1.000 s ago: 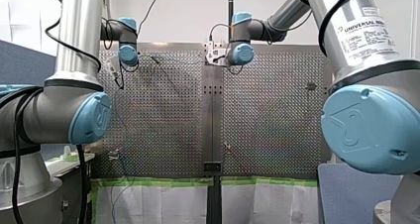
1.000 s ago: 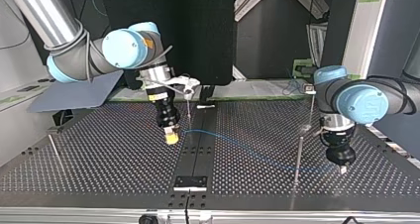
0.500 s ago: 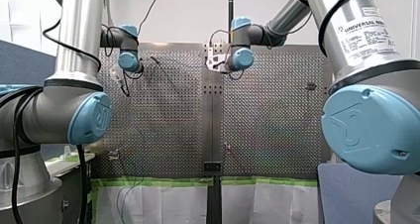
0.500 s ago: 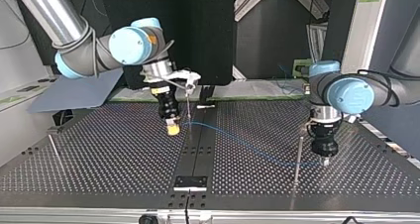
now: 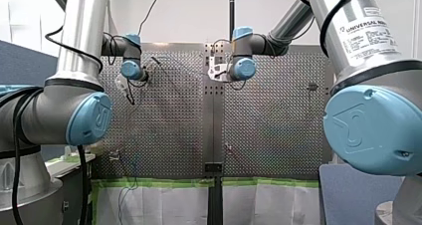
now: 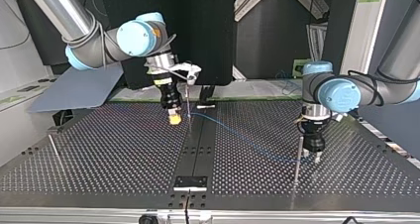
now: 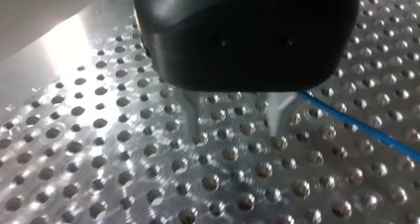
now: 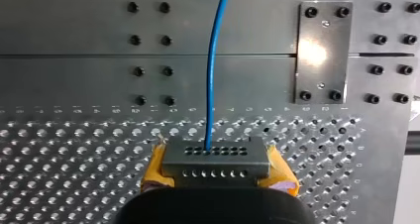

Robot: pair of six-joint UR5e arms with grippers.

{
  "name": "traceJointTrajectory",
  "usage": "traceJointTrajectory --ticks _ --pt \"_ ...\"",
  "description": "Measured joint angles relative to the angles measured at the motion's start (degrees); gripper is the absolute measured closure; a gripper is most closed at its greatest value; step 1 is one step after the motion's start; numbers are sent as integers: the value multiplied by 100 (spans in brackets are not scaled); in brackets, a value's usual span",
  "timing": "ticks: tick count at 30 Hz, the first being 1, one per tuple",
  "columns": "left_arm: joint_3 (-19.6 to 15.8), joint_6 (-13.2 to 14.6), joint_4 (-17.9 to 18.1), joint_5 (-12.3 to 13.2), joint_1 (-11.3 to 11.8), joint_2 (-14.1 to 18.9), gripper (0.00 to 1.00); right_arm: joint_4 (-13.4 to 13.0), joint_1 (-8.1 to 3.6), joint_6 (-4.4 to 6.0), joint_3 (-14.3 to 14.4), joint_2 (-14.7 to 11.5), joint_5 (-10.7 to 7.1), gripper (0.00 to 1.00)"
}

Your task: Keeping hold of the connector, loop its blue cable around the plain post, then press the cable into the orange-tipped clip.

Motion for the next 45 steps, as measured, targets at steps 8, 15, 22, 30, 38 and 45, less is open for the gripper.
traceJointTrajectory --ticks 8,15,22,30,38,45 --pt "-1 -132 -27 -70 -29 -10 0 -367 13 10 277 33 0 100" --pt "-1 -137 -90 -132 -87 -151 0 -512 27 -7 352 369 -8 100" --pt "-1 -131 -134 -158 -165 -219 0 -647 102 -32 353 793 -17 100" --pt "-1 -136 -144 -195 -247 -221 0 -834 294 -54 355 1285 -9 100" --pt "-1 -140 -185 -196 -305 -222 0 -859 501 -61 358 1757 41 100" --pt "0 -140 -213 -195 -330 -222 0 -931 587 -46 361 2147 312 100"
